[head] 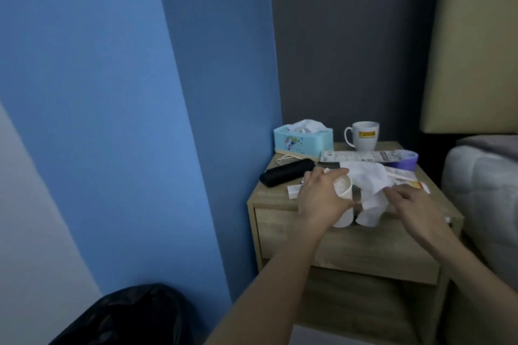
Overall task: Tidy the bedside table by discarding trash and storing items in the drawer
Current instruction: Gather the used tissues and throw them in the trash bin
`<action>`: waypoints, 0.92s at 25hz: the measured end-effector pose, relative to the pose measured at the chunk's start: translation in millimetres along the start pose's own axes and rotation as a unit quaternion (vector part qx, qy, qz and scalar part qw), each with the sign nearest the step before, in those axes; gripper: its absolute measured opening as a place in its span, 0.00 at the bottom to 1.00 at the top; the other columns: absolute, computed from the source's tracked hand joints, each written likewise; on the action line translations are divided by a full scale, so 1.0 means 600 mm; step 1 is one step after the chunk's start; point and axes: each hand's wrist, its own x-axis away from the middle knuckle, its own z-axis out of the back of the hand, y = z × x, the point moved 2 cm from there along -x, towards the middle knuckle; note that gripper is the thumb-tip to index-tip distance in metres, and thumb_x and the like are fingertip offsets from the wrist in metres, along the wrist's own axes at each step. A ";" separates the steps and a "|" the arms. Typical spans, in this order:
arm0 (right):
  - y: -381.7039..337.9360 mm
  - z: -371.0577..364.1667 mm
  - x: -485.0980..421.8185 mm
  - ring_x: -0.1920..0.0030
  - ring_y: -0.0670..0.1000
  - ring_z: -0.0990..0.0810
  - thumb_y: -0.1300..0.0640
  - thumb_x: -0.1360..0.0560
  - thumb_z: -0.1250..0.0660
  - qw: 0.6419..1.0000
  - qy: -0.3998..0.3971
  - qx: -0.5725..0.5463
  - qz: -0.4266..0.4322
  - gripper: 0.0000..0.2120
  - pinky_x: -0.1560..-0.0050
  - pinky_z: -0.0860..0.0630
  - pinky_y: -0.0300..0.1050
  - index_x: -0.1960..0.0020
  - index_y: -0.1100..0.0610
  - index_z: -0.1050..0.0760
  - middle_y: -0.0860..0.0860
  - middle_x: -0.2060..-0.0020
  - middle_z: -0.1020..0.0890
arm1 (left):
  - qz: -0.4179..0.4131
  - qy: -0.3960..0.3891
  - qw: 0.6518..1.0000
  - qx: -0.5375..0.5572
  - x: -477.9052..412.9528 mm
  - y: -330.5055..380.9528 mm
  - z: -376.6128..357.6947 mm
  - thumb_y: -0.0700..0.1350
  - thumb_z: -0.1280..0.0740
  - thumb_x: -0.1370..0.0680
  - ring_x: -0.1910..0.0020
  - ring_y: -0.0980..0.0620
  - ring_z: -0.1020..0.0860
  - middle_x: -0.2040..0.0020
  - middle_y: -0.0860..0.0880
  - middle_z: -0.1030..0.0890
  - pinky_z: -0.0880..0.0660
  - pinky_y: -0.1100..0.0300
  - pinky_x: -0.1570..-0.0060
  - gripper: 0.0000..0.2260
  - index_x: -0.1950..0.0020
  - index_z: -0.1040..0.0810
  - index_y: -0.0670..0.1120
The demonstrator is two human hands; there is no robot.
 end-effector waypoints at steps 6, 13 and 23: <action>0.065 -0.023 -0.053 0.56 0.59 0.23 0.66 0.27 0.36 0.993 0.050 0.104 -0.009 0.12 0.55 0.30 0.48 0.45 0.63 0.23 0.60 0.56 0.20 | 0.013 0.008 1.000 -0.024 -0.054 -0.021 -0.037 0.49 0.27 0.31 0.38 0.45 0.34 0.38 0.46 0.28 0.31 0.51 0.40 0.27 0.33 0.29 0.53; 0.104 -0.055 -0.081 0.57 0.58 0.24 0.64 0.30 0.30 0.980 0.030 0.196 0.017 0.06 0.54 0.27 0.49 0.54 0.63 0.18 0.62 0.54 0.21 | 0.002 0.012 0.999 -0.038 -0.100 -0.038 -0.055 0.49 0.26 0.31 0.38 0.46 0.34 0.38 0.46 0.28 0.32 0.52 0.39 0.26 0.34 0.27 0.50; 0.097 -0.079 -0.068 0.42 0.60 0.27 0.59 0.22 0.41 0.970 -0.054 0.232 0.037 0.15 0.43 0.32 0.51 0.38 0.61 0.27 0.62 0.42 0.22 | -0.009 0.017 0.997 -0.075 -0.130 -0.050 -0.074 0.50 0.29 0.28 0.32 0.45 0.37 0.31 0.46 0.31 0.35 0.51 0.36 0.27 0.31 0.32 0.48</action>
